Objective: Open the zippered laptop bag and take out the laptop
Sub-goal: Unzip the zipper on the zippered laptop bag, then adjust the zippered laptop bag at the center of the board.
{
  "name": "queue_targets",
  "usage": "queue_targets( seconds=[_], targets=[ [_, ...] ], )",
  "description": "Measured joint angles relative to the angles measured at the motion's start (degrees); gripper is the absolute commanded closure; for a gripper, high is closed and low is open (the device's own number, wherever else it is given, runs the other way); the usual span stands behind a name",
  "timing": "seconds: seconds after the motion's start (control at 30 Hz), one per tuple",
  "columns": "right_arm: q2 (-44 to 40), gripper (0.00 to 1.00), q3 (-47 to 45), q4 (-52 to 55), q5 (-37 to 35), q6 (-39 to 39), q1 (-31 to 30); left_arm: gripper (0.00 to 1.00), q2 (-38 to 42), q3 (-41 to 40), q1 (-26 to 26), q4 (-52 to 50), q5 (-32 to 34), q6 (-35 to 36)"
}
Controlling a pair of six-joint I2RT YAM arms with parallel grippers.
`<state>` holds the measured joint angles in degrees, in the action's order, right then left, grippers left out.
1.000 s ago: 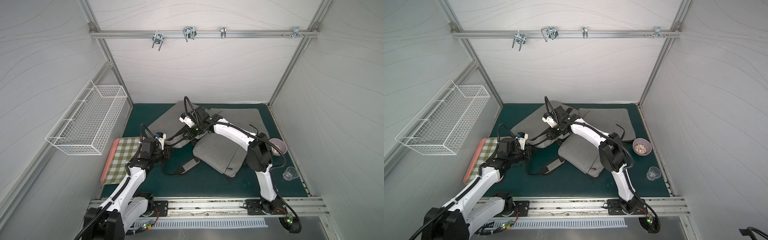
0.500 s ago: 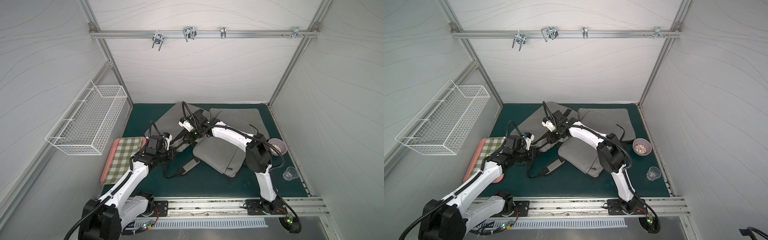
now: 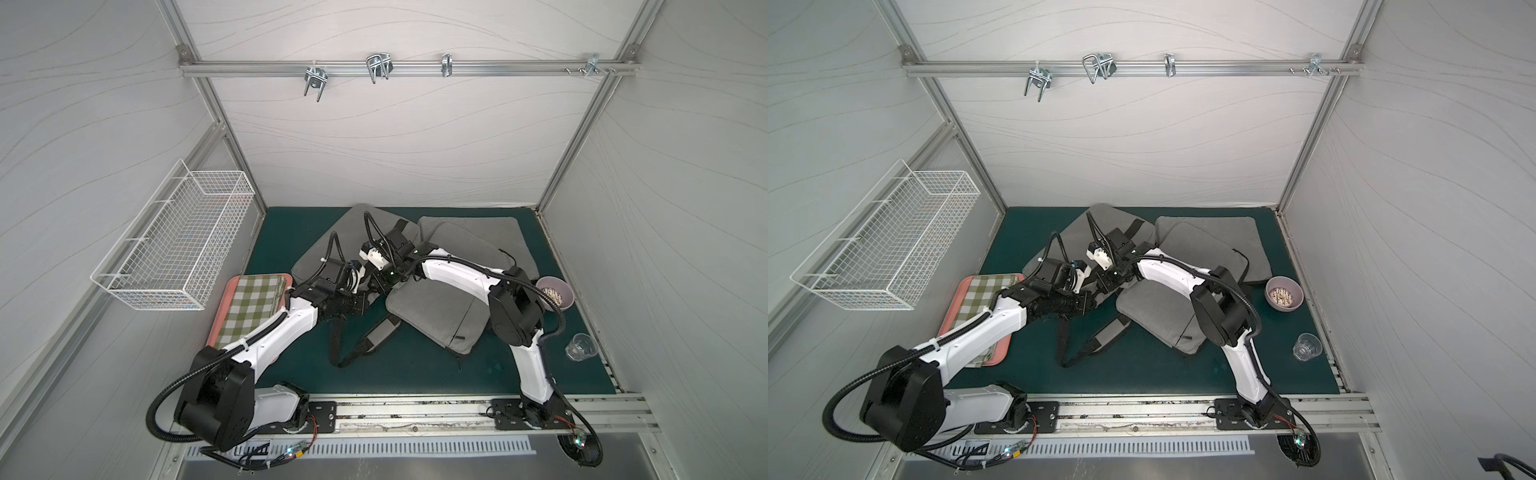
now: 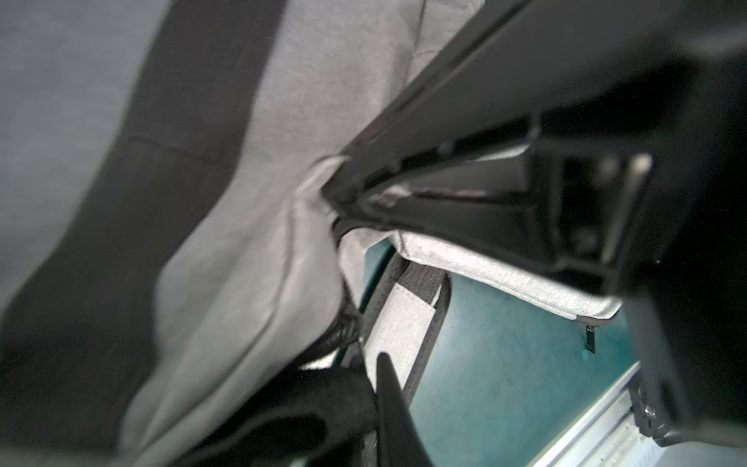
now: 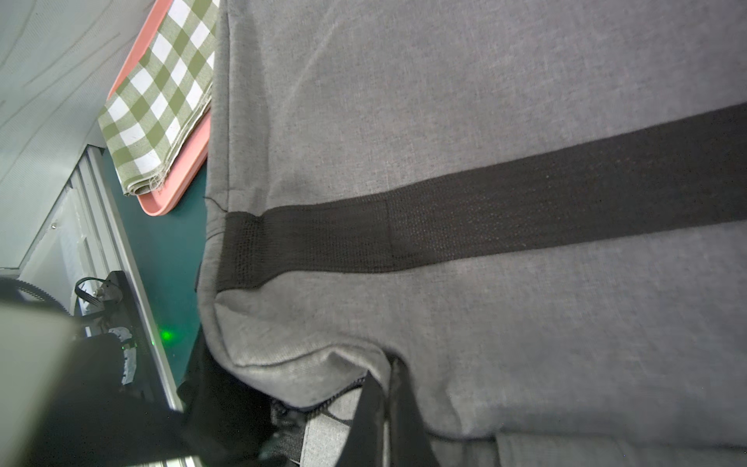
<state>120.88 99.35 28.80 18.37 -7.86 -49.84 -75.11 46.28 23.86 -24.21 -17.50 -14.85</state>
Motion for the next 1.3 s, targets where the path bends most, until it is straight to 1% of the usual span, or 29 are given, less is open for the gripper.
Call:
queue_targets(
  seconds=[0.17, 0.27, 0.37, 0.5, 0.7, 0.9, 1.0, 1.07, 1.13, 1.3],
  targets=[
    [-1.07, 1.00, -2.21, -1.90, 0.04, -0.48, 0.11, 0.80, -1.38, 0.76, 0.70, 0.24, -0.63, -0.15],
    [-1.88, 1.00, -3.48, -3.32, 0.42, -0.81, 0.22, 0.72, -1.31, 1.27, 0.74, 0.33, -1.81, 0.02],
    [-2.12, 1.00, -4.31, -4.48, 0.74, -1.18, 0.37, 0.61, -0.35, 1.40, 0.11, 0.37, -2.91, -0.22],
    [-2.49, 1.00, -5.05, -5.33, 1.01, -1.40, 0.57, 0.51, 3.08, 1.44, -1.16, -2.01, -3.06, -0.70],
    [-2.78, 1.00, -5.55, -5.88, 1.57, -1.66, 0.83, 0.45, 6.93, 1.60, -5.27, -10.32, -2.12, -2.34],
    [-2.97, 1.00, -5.68, -6.03, 1.62, -1.77, 0.85, 0.40, 10.21, 0.72, -11.67, -15.08, 0.79, -4.44],
    [-3.19, 1.00, -5.68, -6.03, 1.62, -1.79, 0.85, 0.39, 10.60, 0.72, -13.81, -17.40, 2.16, -5.55],
    [-3.41, 1.00, -5.68, -6.03, 1.57, -1.79, 0.85, 0.38, 11.74, 0.72, -14.25, -18.62, 2.80, -7.58],
    [-3.54, 1.00, -5.68, -6.03, 1.57, -1.81, 0.85, 0.35, 13.94, 0.72, -14.29, -19.37, 3.41, -11.32],
    [-3.63, 1.00, -5.68, -6.05, 1.11, -1.88, 0.59, 0.29, 22.49, 0.70, -13.88, -19.98, 6.03, -24.52]
  ],
)
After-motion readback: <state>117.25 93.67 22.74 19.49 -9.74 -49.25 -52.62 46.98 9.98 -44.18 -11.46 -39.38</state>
